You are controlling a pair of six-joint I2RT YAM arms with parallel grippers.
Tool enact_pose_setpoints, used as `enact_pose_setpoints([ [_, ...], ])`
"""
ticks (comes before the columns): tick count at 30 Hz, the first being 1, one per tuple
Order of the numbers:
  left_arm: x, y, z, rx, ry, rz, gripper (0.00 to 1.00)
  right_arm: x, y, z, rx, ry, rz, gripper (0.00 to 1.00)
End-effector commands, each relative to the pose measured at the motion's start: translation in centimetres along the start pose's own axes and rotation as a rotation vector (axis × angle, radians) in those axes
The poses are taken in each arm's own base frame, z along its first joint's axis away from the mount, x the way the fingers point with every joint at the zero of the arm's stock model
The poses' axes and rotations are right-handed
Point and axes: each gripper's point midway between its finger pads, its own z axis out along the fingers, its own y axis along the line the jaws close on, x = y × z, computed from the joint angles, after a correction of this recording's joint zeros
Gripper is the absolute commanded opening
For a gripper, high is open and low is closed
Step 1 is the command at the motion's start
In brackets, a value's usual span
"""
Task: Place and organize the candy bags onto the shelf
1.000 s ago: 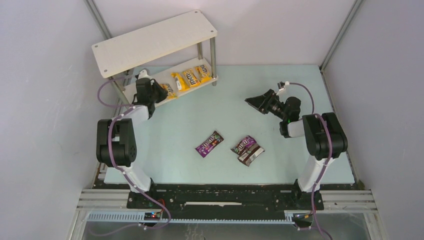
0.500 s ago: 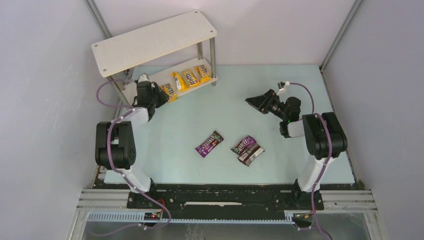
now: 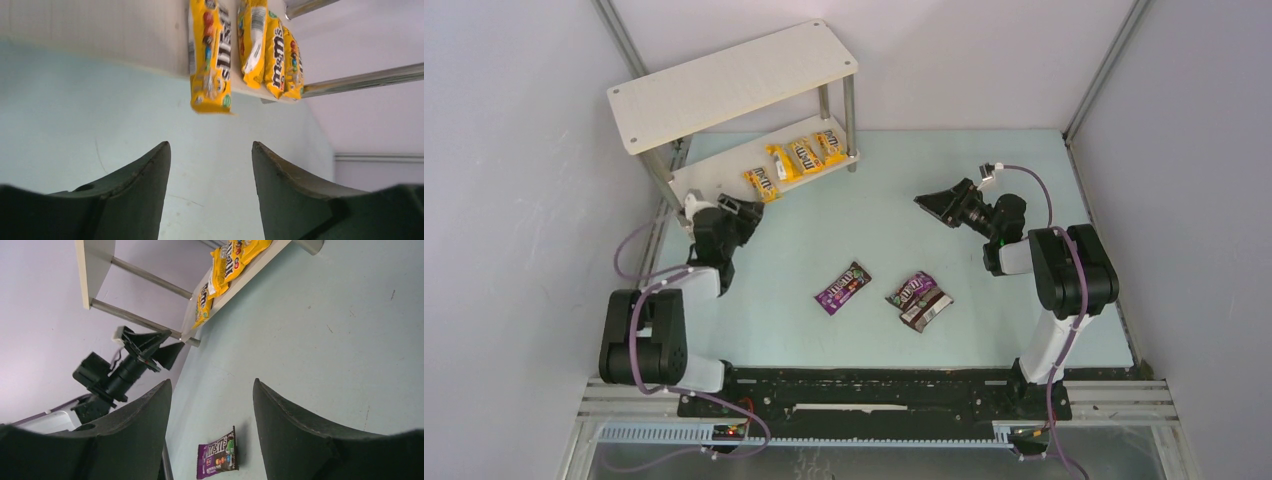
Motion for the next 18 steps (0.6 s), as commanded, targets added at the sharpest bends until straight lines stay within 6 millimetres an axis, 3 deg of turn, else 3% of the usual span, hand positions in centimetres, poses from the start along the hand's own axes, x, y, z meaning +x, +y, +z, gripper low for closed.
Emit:
enact_pose_setpoints([
  [1, 0.7, -2.9, -0.5, 0.146, -0.045, -0.375, 0.65, 0.0, 0.5, 0.0, -0.028, -0.001, -0.024, 0.69],
  [11, 2.7, -1.9, 2.4, 0.192, -0.147, -0.814, 0.53, 0.0, 0.5, -0.1, -0.027, -0.001, -0.026, 0.69],
  [18, 2.4, -1.5, 3.7, 0.21, -0.218, -0.872, 0.53, 0.0, 0.4, -0.1, -0.026, -0.003, -0.025, 0.69],
])
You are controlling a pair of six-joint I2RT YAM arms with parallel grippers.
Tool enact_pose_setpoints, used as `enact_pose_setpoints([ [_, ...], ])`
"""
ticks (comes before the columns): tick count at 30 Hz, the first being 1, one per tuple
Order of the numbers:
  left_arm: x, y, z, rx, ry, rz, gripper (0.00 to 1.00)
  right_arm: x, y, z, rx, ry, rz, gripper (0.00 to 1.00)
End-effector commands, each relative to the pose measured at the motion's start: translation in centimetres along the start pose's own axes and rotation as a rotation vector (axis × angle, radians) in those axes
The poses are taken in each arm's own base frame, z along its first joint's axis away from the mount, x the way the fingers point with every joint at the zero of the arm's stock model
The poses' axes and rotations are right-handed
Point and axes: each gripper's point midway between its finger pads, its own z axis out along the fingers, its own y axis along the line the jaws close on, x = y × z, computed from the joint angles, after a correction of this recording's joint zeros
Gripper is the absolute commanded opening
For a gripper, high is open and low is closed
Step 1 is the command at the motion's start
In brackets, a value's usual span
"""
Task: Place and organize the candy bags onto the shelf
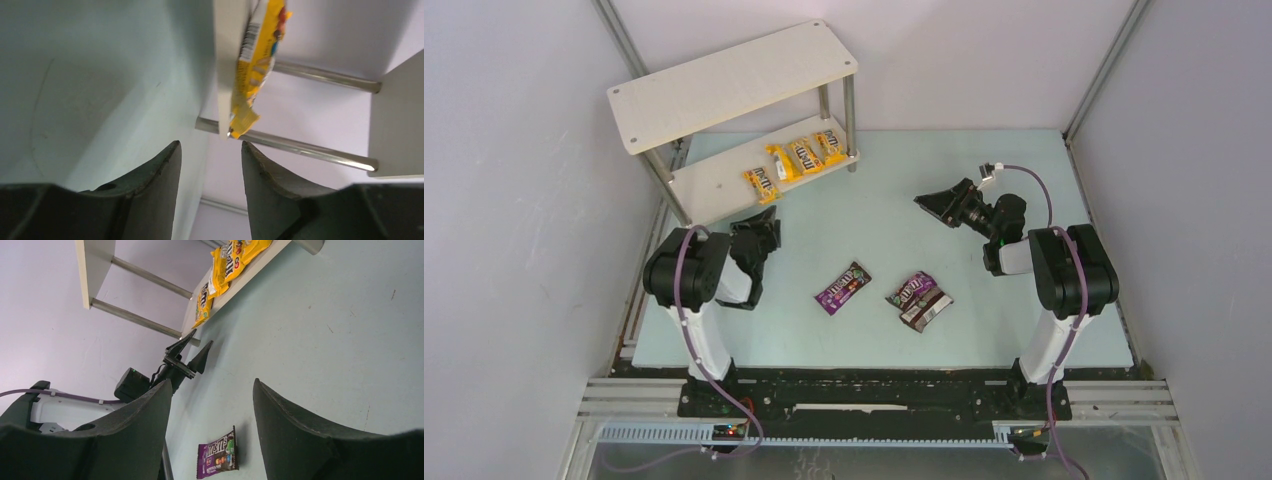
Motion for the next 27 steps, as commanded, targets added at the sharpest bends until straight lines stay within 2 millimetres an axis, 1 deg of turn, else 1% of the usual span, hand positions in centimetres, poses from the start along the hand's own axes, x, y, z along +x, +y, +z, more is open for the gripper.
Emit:
enact_pose_setpoints([
  [1, -1.0, -4.8, 0.1, 0.174, -0.075, -0.095, 0.53, -0.1, 0.4, -0.1, -0.028, -0.004, -0.026, 0.69],
  [4, -1.6, -4.8, 0.0, 0.176, -0.102, -0.082, 0.55, -0.2, 0.4, -0.1, -0.028, -0.007, -0.027, 0.69],
  [9, -1.4, -4.2, 0.6, 0.162, -0.097, -0.104, 0.55, -0.1, 0.4, -0.1, -0.029, -0.006, -0.024, 0.7],
  [14, -1.9, -4.7, 1.7, 0.174, -0.112, -0.105, 0.47, -0.1, 0.3, -0.1, -0.027, -0.004, -0.02, 0.7],
  [18, -2.0, -5.2, 2.3, 0.174, -0.108, -0.089, 0.36, -0.2, 0.3, -0.1, -0.028, -0.007, -0.022, 0.69],
  [22, -2.2, -5.3, 2.9, 0.165, -0.104, -0.065, 0.27, -0.2, 0.3, -0.1, -0.03, -0.007, -0.021, 0.69],
  [27, -2.6, -4.7, 3.6, 0.143, -0.103, -0.06, 0.25, -0.2, 0.3, -0.1, -0.03, -0.008, -0.02, 0.7],
])
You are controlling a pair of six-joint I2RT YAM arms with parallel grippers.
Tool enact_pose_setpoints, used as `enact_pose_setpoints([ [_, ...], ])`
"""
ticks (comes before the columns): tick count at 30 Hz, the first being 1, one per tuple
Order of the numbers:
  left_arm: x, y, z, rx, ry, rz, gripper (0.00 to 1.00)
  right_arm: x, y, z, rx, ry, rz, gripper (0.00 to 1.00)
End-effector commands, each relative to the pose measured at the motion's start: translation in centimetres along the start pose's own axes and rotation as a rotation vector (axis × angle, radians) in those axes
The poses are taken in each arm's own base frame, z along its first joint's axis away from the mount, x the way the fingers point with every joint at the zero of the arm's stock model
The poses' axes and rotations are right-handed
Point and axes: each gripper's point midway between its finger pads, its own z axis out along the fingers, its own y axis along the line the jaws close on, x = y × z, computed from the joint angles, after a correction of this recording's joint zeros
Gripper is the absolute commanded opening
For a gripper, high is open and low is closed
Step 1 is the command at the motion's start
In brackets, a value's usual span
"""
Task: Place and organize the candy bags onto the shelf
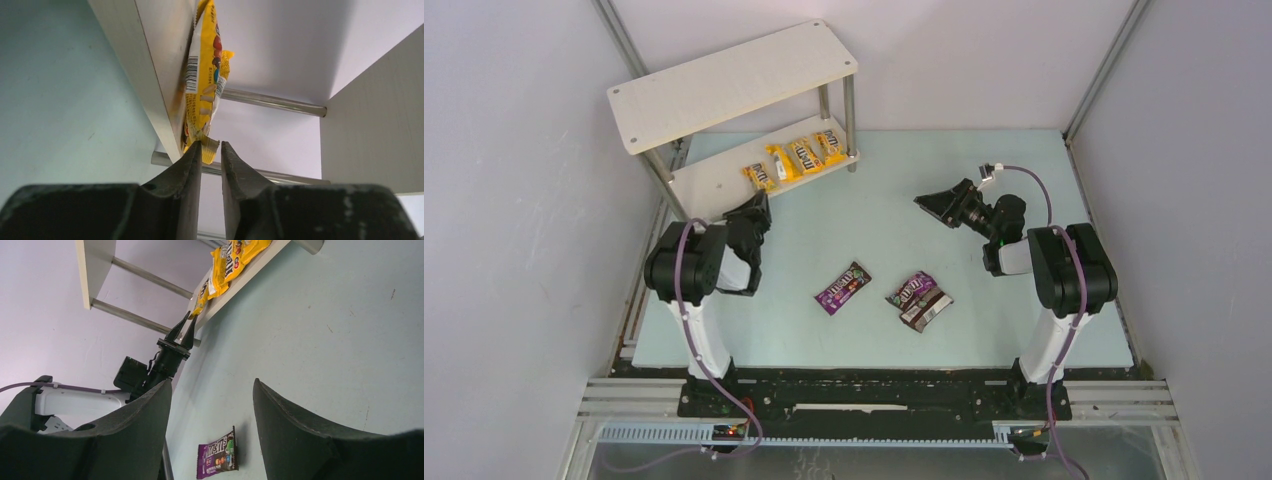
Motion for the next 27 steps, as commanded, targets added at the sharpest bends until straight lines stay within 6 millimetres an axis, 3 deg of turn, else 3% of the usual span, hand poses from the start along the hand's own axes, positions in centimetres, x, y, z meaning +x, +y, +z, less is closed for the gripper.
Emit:
enact_pose_setpoints([
  [1, -0.4, 0.4, 1.1, -0.014, 0.005, 0.035, 0.24, -0.3, 0.5, -0.1, -0.029, -0.007, -0.025, 0.69],
  [8, -1.1, 1.0, 2.1, -0.035, -0.004, 0.057, 0.23, -0.3, 0.4, -0.2, -0.028, -0.009, -0.023, 0.7],
  [18, 0.0, 0.3, 2.4, -0.017, 0.056, 0.08, 0.24, -0.2, 0.2, 0.0, -0.023, 0.001, -0.02, 0.7],
  [22, 0.1, -0.2, 1.6, -0.003, 0.076, 0.072, 0.36, -0.3, 0.2, 0.1, -0.021, 0.002, -0.026, 0.7],
  [27, -1.2, -2.2, -1.9, 0.078, 0.071, 0.075, 0.54, -0.3, 0.1, 0.1, -0.007, 0.002, -0.032, 0.7],
])
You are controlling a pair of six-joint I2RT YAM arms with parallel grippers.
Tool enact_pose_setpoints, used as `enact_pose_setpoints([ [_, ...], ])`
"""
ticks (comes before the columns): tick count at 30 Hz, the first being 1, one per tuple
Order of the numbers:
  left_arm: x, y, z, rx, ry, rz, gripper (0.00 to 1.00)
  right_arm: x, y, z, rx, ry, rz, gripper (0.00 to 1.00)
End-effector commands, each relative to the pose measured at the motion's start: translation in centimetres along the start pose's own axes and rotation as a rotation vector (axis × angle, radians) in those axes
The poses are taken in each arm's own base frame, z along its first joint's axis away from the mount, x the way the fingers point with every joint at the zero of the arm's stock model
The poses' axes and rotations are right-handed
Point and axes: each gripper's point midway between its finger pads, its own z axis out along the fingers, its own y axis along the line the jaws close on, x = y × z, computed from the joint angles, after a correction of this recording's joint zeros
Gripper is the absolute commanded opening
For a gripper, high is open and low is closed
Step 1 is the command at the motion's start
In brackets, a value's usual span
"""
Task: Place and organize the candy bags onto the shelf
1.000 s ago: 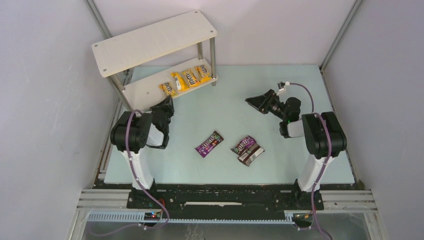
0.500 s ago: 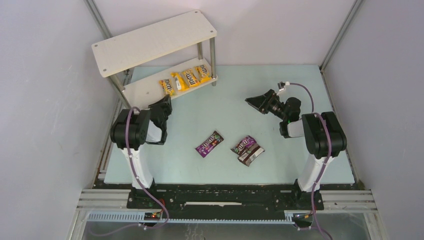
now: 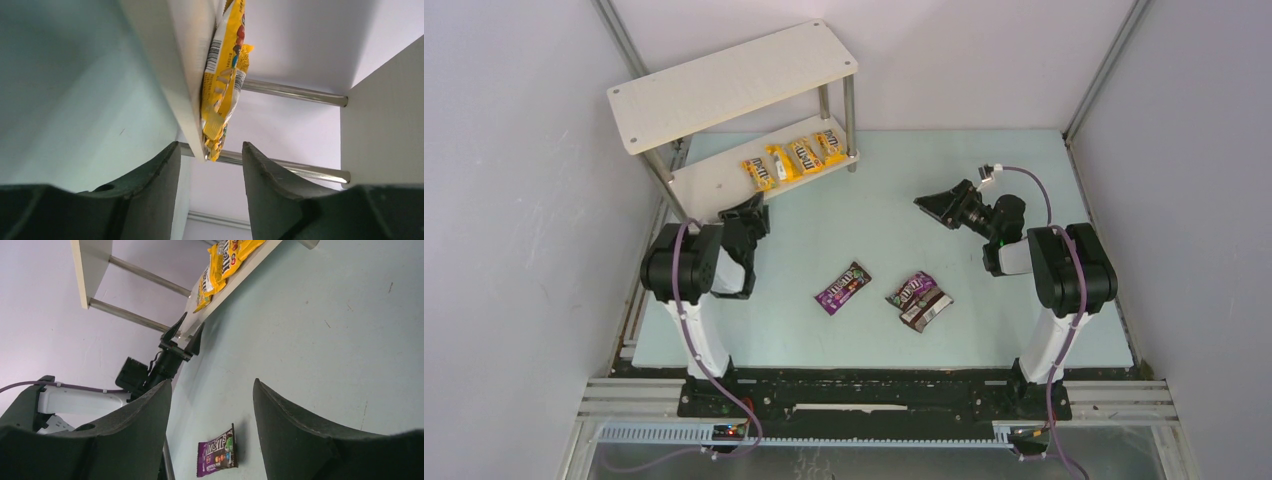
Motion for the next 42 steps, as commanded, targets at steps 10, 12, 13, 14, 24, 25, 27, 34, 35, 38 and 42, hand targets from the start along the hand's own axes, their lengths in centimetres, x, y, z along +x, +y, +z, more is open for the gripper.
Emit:
enact_pose_setpoints([
  [10, 4.6, -6.1, -12.2, 0.165, 0.278, 0.332, 0.6, 0.7, -0.1, 1.0, 0.056, 0.029, -0.091, 0.7],
  [12, 5.8, -6.2, -14.1, 0.164, 0.348, 0.408, 0.61, 1.1, -0.1, 1.1, 0.08, 0.037, -0.108, 0.71],
  [13, 6.4, -6.6, -14.8, 0.173, 0.383, 0.452, 0.62, 1.4, -0.2, 1.2, 0.094, 0.042, -0.119, 0.71],
  [14, 7.0, -7.3, -15.5, 0.187, 0.423, 0.507, 0.63, 1.7, -0.2, 1.4, 0.106, 0.049, -0.13, 0.72],
  [24, 8.4, -16.2, -22.7, 0.333, 0.666, 1.152, 0.82, 8.0, 1.4, 3.8, 0.165, 0.216, -0.234, 0.74],
  [25, 8.3, -17.0, -23.2, 0.347, 0.664, 1.186, 0.83, 9.2, 1.7, 4.1, 0.161, 0.238, -0.241, 0.75],
  [27, 7.7, -18.1, -23.7, 0.347, 0.637, 1.235, 0.85, 11.5, 2.3, 4.6, 0.145, 0.286, -0.244, 0.76],
  [34, 7.3, -16.7, -24.0, 0.355, 0.614, 1.272, 0.85, 16.4, 1.6, 4.1, 0.152, 0.369, -0.106, 0.75],
  [35, 7.5, -16.2, -24.0, 0.347, 0.631, 1.279, 0.85, 17.1, 1.6, 4.0, 0.161, 0.382, -0.102, 0.75],
  [38, 8.6, -15.5, -24.4, 0.355, 0.704, 1.257, 0.83, 18.7, 1.0, 3.8, 0.219, 0.402, -0.102, 0.75],
  [42, 9.4, -15.3, -25.3, 0.383, 0.751, 1.248, 0.82, 19.5, 0.3, 3.8, 0.275, 0.396, -0.098, 0.74],
])
